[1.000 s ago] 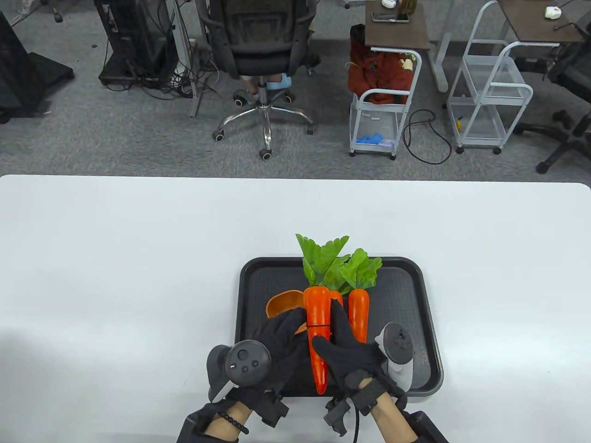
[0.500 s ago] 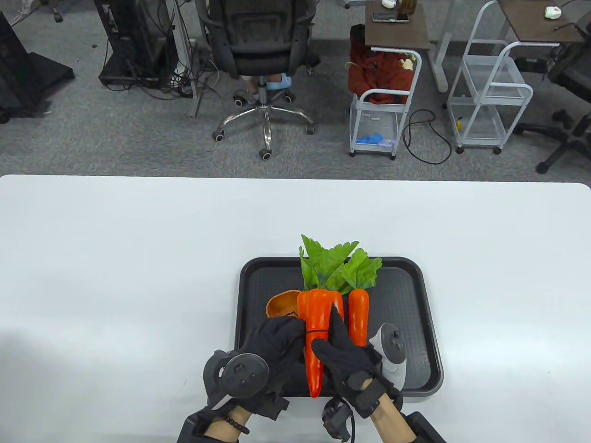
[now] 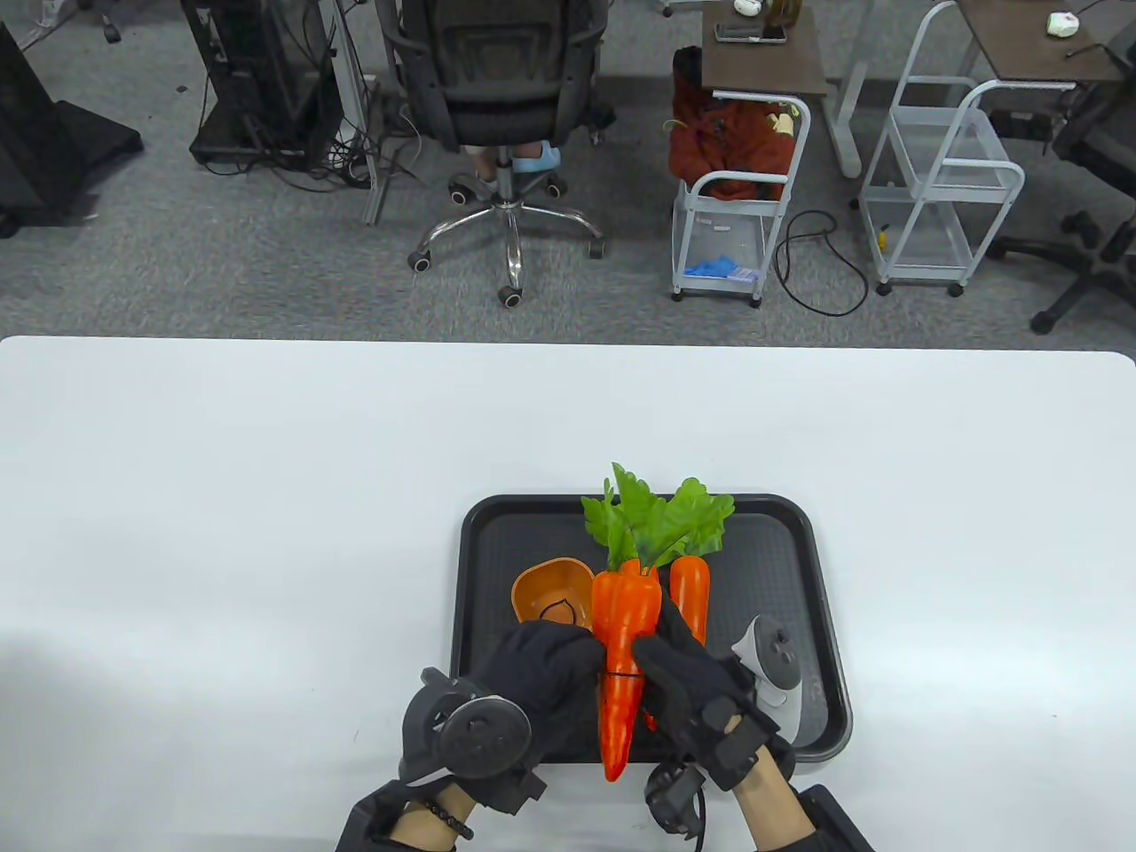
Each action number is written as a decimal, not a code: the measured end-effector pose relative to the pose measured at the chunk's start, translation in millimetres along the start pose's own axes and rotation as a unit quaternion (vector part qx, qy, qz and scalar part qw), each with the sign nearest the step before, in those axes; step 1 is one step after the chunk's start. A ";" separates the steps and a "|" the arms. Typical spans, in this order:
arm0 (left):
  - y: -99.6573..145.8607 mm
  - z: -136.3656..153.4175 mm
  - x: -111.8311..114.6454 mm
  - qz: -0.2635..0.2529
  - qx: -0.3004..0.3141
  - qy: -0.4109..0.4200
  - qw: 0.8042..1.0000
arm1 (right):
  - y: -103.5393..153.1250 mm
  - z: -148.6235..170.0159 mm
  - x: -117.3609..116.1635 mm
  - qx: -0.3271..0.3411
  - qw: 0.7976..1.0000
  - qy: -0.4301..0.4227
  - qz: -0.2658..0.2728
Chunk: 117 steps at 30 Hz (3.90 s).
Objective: Pinch and pull to detach rubber bands
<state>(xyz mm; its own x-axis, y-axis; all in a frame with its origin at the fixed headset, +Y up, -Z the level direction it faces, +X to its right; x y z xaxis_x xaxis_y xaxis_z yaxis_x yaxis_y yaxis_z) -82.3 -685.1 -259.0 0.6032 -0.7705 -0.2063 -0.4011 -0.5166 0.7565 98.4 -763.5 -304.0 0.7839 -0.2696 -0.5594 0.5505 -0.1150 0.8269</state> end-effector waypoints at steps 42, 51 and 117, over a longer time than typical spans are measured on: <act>-33.1 23.0 -12.5 0.070 -0.047 -0.130 0.988 | 15.9 -21.4 47.9 0.068 0.989 -0.023 0.131; -70.9 45.1 -8.0 0.105 -0.084 -0.210 0.968 | 15.0 -21.9 48.2 0.066 0.990 -0.017 0.125; -16.6 6.7 17.7 0.060 -0.061 -0.231 0.969 | 33.1 -66.6 101.4 -0.239 0.766 0.517 0.298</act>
<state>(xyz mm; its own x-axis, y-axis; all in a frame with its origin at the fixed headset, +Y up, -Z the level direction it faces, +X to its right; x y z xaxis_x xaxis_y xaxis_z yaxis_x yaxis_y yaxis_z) -69.6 -692.7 -279.4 0.1733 -0.9217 -0.3469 -0.3477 -0.3868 0.8541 215.3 -731.0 -337.3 0.6100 0.7913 -0.0418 -0.1449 0.1632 0.9759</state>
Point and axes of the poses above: the tracker on the back of each hand, its own z axis roughly to the little-finger side, its own y axis roughly from the fingertips to the wrist, x = y × z, the point moved 4 cm from there along -y, roughly from the wrist to the fingertips, and after that the axes turned 7 degrees about -z, right-handed, at the moved point
